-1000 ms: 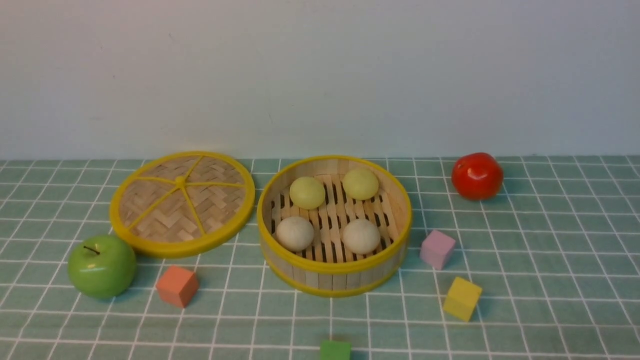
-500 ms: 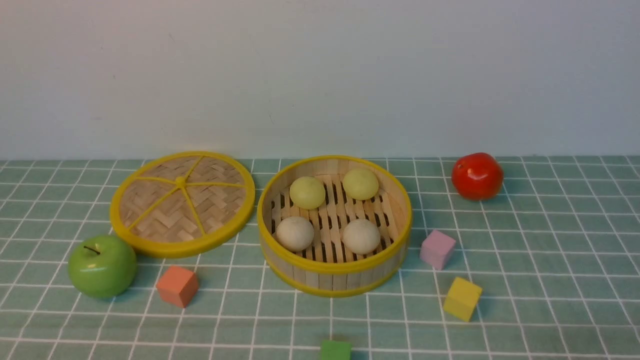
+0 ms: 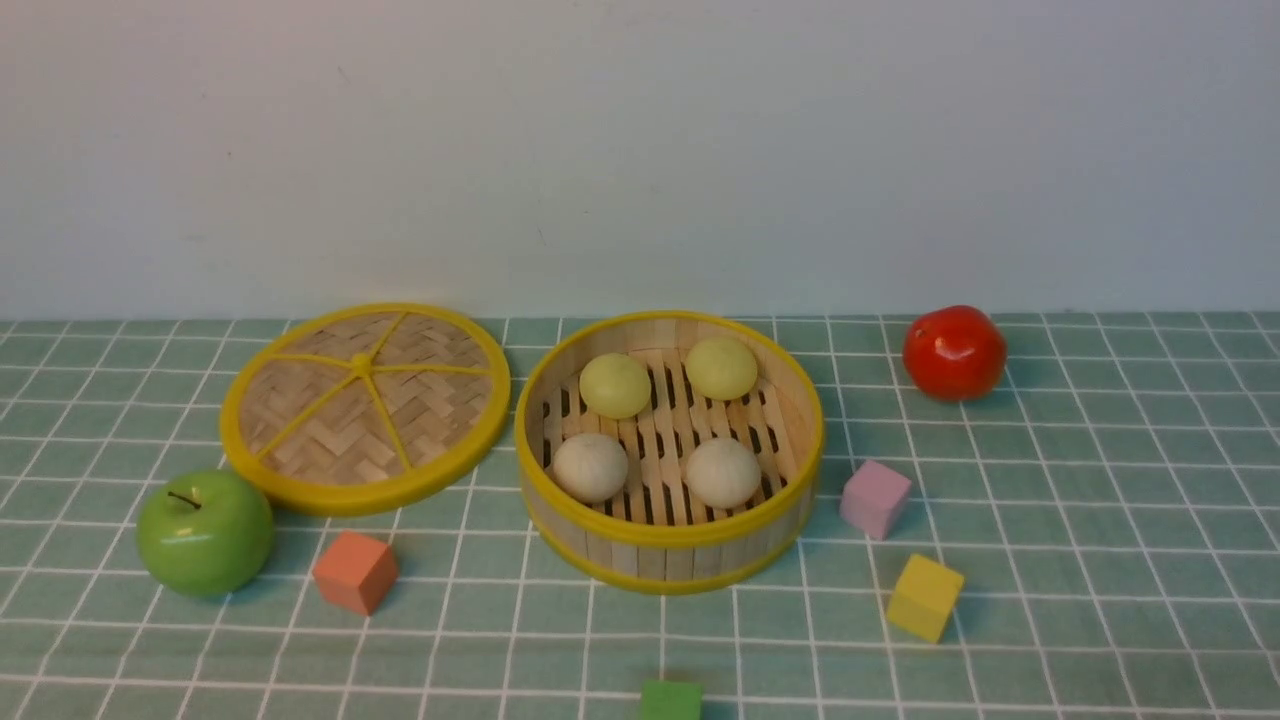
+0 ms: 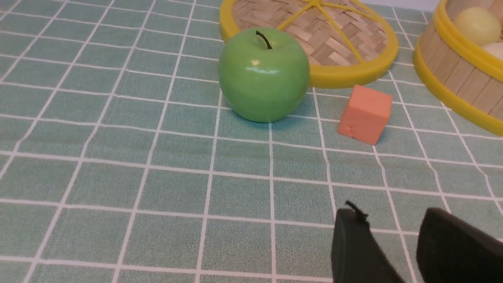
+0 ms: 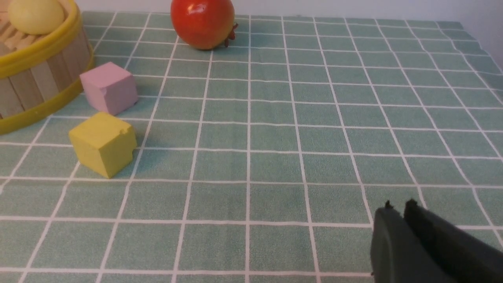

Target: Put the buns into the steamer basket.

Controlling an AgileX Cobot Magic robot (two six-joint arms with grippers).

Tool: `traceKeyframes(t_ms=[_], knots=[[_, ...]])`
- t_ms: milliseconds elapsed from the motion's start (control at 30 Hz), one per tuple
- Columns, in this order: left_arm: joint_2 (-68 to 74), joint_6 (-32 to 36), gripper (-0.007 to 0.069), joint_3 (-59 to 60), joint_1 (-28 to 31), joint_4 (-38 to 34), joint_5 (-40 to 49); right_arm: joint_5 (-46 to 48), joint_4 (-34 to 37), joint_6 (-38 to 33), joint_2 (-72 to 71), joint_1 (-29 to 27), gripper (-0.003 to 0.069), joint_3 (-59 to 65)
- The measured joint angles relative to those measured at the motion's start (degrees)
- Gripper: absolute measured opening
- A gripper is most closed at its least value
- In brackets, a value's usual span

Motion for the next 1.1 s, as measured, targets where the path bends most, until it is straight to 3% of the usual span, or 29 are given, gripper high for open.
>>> traceKeyframes(t_ms=[1100], knots=[[0.0, 0.0, 0.0237, 0.0, 0.0, 0.0, 0.0, 0.0, 0.0, 0.0, 0.0, 0.0, 0.0083, 0.0]])
